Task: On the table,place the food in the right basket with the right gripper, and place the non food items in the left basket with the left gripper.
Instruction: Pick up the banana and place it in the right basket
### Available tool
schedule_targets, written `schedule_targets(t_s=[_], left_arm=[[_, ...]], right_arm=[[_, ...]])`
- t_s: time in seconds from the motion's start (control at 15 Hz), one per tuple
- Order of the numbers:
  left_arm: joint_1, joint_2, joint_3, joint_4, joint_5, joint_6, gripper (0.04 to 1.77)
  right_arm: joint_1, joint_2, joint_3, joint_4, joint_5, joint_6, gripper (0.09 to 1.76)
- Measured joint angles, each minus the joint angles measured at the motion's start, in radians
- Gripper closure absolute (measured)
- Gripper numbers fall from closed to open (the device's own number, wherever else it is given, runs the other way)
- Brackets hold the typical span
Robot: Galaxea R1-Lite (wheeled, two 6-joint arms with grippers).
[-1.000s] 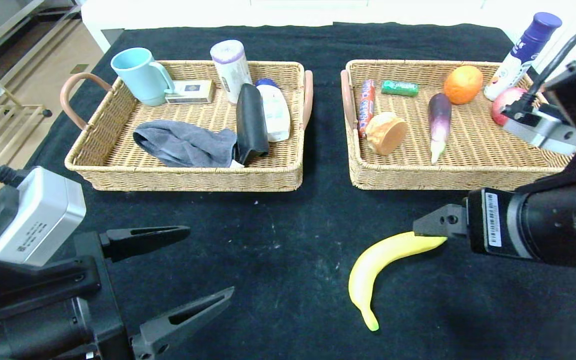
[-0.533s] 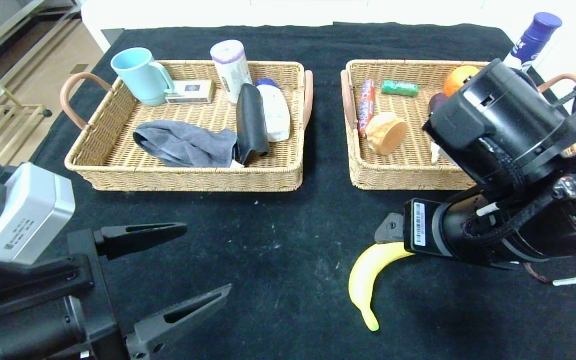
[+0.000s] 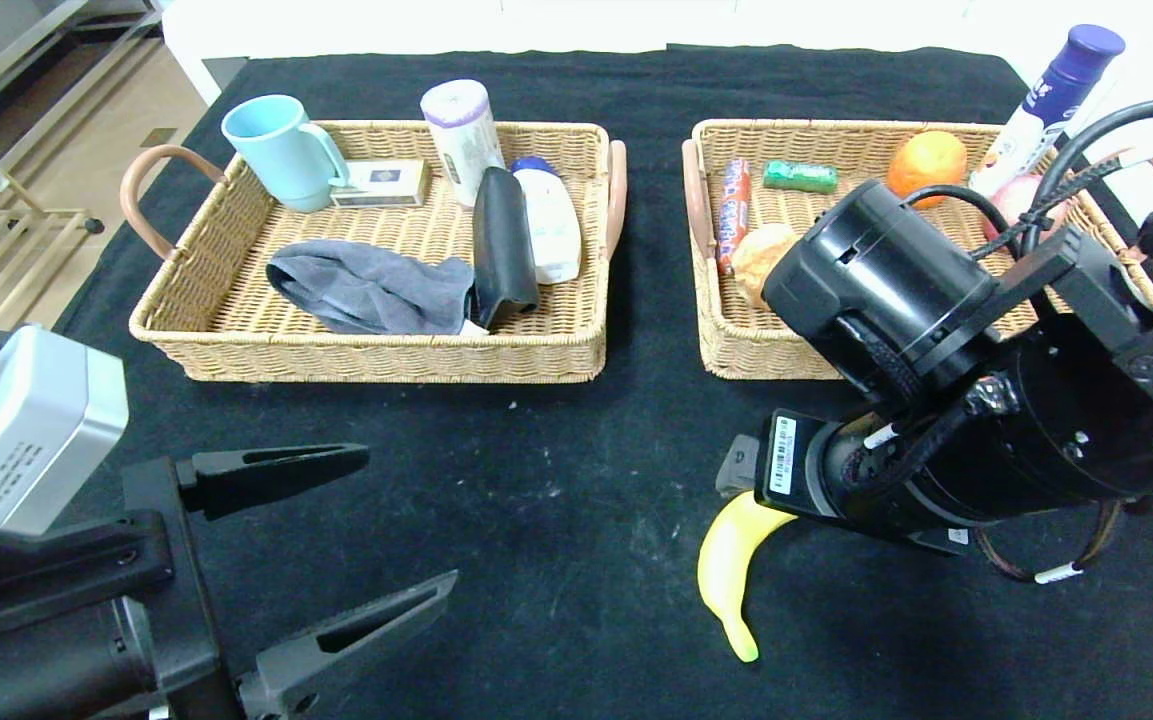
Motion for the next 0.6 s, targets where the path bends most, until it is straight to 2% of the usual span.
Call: schedule_targets(t_s=[0.6], left_arm=[[-0.004, -0.005, 0.003, 0.000, -0.002, 0.000, 0.09]], right_arm=[[-0.034, 0.020, -0.007, 0.007, 0.046, 0.042, 0.14]])
